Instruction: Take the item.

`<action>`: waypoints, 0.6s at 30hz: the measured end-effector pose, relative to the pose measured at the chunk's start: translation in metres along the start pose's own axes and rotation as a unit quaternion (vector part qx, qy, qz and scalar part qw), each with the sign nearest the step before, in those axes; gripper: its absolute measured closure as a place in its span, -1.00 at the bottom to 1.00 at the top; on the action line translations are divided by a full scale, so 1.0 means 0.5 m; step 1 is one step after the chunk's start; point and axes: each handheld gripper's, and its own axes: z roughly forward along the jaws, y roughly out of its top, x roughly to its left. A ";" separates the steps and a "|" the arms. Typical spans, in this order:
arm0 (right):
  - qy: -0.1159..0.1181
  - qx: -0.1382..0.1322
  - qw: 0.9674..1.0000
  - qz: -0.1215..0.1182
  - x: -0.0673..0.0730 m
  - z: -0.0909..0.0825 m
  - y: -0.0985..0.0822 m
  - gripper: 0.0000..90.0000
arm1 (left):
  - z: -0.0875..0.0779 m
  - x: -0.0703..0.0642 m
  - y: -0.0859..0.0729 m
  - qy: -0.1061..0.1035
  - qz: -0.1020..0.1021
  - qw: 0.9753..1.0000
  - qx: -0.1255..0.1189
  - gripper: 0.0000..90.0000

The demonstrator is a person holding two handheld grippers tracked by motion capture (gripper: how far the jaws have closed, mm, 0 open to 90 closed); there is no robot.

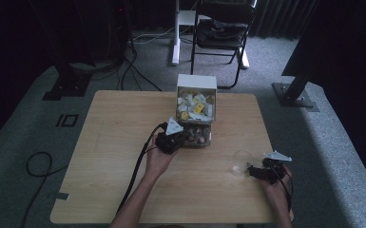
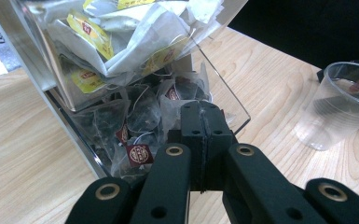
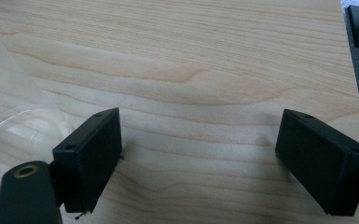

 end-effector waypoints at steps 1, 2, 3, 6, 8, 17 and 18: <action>0.000 0.000 1.000 0.000 0.000 0.000 0.000 -0.68 | -0.001 -0.001 0.001 0.000 0.001 1.000 0.000 1.00; 0.000 0.000 1.000 0.000 0.000 0.000 0.000 -0.68 | -0.001 -0.002 0.002 0.000 0.002 1.000 0.001 1.00; 0.000 0.000 1.000 0.000 0.000 0.000 0.000 -0.68 | -0.002 -0.004 0.003 -0.001 0.003 1.000 -0.001 1.00; 0.000 0.000 1.000 0.001 0.000 0.000 0.000 -0.68 | -0.004 -0.008 0.008 -0.004 0.004 1.000 -0.004 1.00; 0.000 0.000 1.000 0.000 0.000 0.000 0.000 -0.68 | -0.005 -0.010 0.011 -0.008 0.003 1.000 -0.006 1.00; 0.001 0.001 1.000 -0.001 0.000 0.000 0.000 -0.68 | -0.011 -0.023 0.024 -0.021 0.007 1.000 -0.011 1.00; 0.001 0.001 1.000 -0.001 0.000 0.000 0.000 -0.68 | -0.011 -0.024 0.026 -0.023 0.008 1.000 -0.012 1.00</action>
